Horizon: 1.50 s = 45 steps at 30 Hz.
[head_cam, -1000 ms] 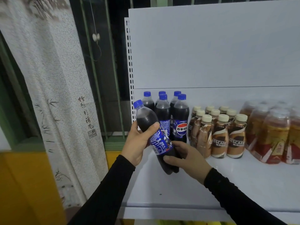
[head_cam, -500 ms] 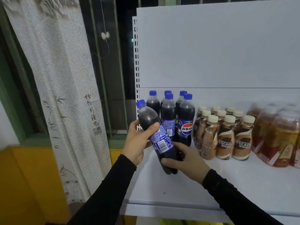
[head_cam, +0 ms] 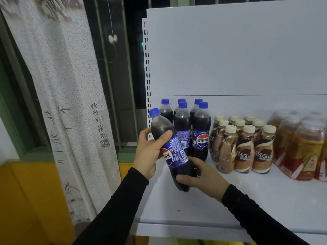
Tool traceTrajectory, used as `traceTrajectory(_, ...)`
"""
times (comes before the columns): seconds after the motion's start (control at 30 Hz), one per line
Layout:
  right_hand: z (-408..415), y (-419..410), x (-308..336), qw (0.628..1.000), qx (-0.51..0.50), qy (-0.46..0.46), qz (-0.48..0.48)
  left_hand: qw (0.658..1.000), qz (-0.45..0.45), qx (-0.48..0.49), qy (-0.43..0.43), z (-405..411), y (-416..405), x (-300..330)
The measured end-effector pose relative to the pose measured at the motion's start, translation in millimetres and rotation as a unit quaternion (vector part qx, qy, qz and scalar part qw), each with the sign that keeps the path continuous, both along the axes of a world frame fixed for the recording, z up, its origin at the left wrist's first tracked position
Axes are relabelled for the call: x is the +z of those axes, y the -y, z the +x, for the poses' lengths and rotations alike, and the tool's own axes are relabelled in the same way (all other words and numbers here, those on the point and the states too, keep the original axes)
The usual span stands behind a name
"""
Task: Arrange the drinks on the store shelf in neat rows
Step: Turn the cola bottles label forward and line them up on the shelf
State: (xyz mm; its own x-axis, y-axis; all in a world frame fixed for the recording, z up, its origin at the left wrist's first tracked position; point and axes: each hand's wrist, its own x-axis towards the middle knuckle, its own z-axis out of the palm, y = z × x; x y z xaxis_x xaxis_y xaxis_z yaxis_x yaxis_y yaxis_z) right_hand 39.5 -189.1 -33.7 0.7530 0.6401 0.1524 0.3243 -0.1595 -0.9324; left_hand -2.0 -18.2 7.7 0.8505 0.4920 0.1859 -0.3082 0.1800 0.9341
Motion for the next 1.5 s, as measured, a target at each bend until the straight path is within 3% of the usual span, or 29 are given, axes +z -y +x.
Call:
traceTrajectory(0.17, 1.8, 3.4, 0.5, 0.996, 0.023, -0.065, 0.064, 0.999, 0.026, -0.030, -0.001, 1.2, 0.1, 6.4)
traceTrajectory(0.33, 4.2, 6.9, -0.5, 0.975, 0.057, -0.182, 0.112, 0.998, -0.007, -0.064, -0.005, 0.8, -6.0, 5.3)
traceTrajectory(0.53, 0.1, 2.2, 6.2, 0.999, 0.017, -0.029, 0.023, 1.000, 0.019, -0.022, 0.002, 1.8, 0.1, 4.9)
traceTrajectory(0.67, 2.1, 5.0, 6.8, 0.994, 0.011, -0.066, 0.092, 0.999, 0.029, -0.027, 0.000, 1.9, -0.2, 6.3)
traceTrajectory(0.83, 7.2, 4.9, 5.0, 0.971, 0.043, -0.191, 0.140, 0.997, 0.021, -0.074, 0.002, 0.4, -5.1, 5.2)
traceTrajectory(0.9, 6.1, 4.4, 5.0, 0.978, 0.054, -0.164, 0.117, 0.998, 0.028, -0.056, 0.003, 0.5, -4.7, 4.9)
traceTrajectory(1.0, 0.7, 2.9, 6.7, 0.999, 0.039, -0.021, 0.028, 0.999, 0.041, -0.018, 0.015, 0.7, -2.0, 4.2)
traceTrajectory(1.07, 0.5, 0.8, 5.2, 0.999, 0.019, 0.020, 0.019, 0.998, 0.059, -0.001, 0.027, -0.1, -0.3, 4.5)
traceTrajectory(1.23, -1.0, -0.8, 6.2, 0.993, 0.043, -0.040, 0.099, 0.995, 0.087, -0.027, 0.033, -2.1, -5.2, 2.8)
traceTrajectory(1.5, -4.9, -9.1, 13.3, 0.989, 0.095, -0.066, 0.097, 0.991, 0.107, -0.081, 0.014, -5.8, -19.8, -7.3)
